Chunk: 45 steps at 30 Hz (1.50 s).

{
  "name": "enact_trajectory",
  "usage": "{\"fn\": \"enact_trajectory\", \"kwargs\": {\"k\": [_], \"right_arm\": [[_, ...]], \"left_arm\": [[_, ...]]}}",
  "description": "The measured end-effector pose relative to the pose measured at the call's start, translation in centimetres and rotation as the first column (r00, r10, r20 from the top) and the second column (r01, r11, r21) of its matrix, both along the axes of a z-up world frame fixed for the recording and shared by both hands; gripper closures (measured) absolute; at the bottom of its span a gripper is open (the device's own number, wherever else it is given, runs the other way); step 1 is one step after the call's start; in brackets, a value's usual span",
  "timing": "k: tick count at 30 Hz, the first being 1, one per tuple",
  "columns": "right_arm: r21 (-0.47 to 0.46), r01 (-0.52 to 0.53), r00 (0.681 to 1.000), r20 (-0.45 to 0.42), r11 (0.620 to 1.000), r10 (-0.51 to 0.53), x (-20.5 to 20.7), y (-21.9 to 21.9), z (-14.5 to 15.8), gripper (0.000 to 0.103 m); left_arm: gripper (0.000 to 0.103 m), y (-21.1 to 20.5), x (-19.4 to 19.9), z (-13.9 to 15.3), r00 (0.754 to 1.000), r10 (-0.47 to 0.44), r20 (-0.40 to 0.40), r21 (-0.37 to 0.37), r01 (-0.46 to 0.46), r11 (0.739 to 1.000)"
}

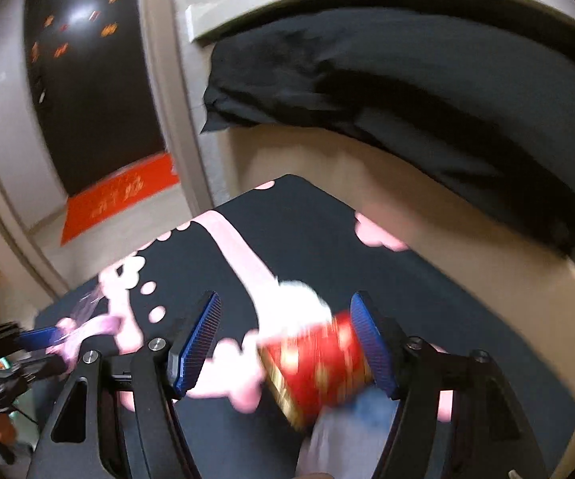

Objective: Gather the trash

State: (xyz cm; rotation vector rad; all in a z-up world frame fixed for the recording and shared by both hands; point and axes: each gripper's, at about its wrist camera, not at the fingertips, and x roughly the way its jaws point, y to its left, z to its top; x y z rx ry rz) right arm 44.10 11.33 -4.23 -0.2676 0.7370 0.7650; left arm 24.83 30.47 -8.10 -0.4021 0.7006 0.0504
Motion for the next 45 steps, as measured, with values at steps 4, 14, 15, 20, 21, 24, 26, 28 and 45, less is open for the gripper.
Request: {"fn": "enact_trajectory", "kwargs": {"k": [4,14,15,20,21,24,26,28,45], "right_arm": [[-0.085,-0.028,0.998,-0.064,0.996,0.023,4.0,2.8,-2.0,0.048],[-0.191,-0.056,0.991,-0.131,0.98,0.031,4.0,3.6,-5.7,0.054],[-0.193,-0.06,0.991,-0.129,0.979,0.035,3.6,3.2,-5.6,0.068],[-0.213,-0.054,0.991,-0.133,0.976,0.026,1.0,0.3,-5.7,0.09],[-0.208,-0.055,0.99,-0.136,0.977,0.027,0.3,-0.4,-5.5,0.091],[-0.174,-0.042,0.988,-0.156,0.984,0.015,-1.8,-2.9,-4.7,0.092],[-0.15,-0.037,0.986,-0.163,0.988,0.012,-3.1,-4.2,-4.2,0.093],[-0.136,-0.02,0.988,-0.153,0.99,-0.001,-4.3,-5.4,-3.4,0.093],[0.141,0.252,0.96,-0.163,0.958,-0.229,-0.2,1.6,-2.4,0.056]], "left_arm": [[0.061,1.1,-0.3,-0.9,1.0,0.025,-0.011,-0.029,-0.025,0.999],[0.061,0.9,0.6,-2.1,0.999,0.015,-0.031,-0.078,-0.017,0.997],[0.061,0.5,0.6,-2.1,1.0,0.01,-0.027,-0.079,-0.012,0.997],[0.061,-0.8,0.5,-1.6,1.0,-0.022,-0.004,-0.089,0.021,0.996],[0.061,-1.1,0.4,-1.4,1.0,-0.028,0.0,-0.087,0.028,0.996],[0.061,-1.7,0.0,-1.0,0.999,-0.036,0.01,-0.083,0.037,0.996],[0.061,-2.0,-0.3,-0.8,0.999,-0.036,0.016,-0.088,0.037,0.995],[0.061,-2.4,-0.5,-0.7,0.999,-0.037,0.018,-0.094,0.038,0.995],[0.061,0.8,-0.5,-0.7,0.994,0.096,0.051,-0.062,-0.093,0.994]]}}
